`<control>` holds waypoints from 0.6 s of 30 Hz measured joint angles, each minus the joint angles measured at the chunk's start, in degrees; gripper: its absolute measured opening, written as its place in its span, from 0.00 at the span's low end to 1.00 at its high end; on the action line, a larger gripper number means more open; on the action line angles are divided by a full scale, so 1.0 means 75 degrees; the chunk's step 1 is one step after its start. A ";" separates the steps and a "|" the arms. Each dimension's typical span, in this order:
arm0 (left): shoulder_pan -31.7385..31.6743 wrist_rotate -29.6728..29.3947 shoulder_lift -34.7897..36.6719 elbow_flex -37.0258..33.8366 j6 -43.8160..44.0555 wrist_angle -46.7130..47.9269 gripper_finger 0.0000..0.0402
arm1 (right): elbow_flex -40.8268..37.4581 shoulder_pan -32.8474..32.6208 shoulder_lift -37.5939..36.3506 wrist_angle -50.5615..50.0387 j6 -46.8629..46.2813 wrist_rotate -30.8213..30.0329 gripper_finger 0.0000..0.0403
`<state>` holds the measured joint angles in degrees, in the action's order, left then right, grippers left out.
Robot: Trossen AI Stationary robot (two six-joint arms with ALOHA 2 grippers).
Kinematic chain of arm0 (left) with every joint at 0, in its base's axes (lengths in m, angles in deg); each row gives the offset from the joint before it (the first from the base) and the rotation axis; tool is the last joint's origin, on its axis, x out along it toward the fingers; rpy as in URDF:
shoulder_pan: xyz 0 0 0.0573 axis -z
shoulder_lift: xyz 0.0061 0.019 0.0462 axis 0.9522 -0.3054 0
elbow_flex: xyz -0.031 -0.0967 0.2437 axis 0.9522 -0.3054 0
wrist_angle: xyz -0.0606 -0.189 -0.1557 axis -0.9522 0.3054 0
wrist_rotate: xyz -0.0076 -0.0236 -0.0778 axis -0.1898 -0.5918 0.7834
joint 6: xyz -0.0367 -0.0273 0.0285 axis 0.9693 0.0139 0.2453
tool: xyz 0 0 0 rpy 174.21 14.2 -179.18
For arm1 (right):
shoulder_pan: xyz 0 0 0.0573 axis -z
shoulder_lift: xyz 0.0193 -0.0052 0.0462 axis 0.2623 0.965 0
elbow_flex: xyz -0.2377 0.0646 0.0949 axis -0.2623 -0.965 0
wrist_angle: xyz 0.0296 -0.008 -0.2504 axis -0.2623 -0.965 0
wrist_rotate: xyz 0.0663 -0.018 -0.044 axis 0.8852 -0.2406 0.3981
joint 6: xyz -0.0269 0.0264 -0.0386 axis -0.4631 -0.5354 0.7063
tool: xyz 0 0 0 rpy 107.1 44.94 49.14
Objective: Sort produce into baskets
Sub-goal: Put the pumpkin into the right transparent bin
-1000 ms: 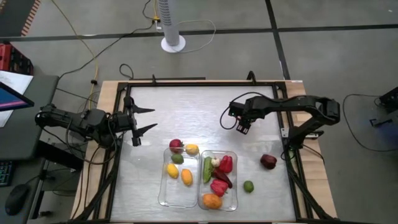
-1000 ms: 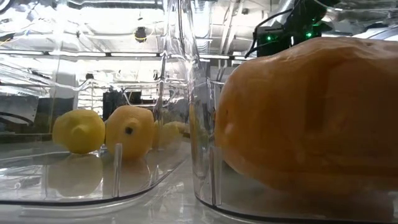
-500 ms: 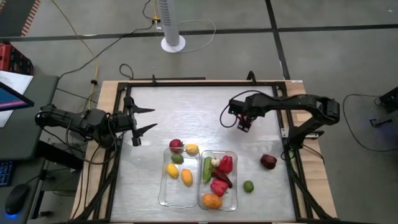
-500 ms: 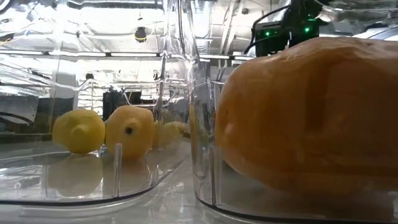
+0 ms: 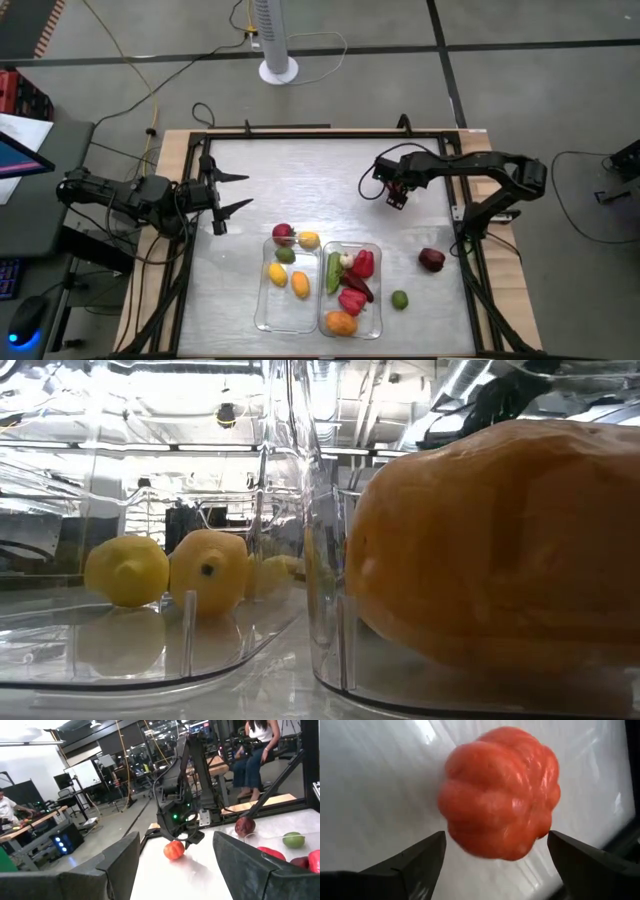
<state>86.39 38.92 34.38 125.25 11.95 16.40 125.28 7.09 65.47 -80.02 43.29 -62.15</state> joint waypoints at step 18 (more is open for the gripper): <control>-0.0002 0.0000 0.0003 0.0000 -0.0003 -0.0004 0.60 | -0.0239 0.0018 0.0001 0.2301 0.1339 -0.0015 0.61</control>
<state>86.37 38.92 34.41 125.25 11.93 16.37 123.49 7.23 65.48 -62.77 53.33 -62.26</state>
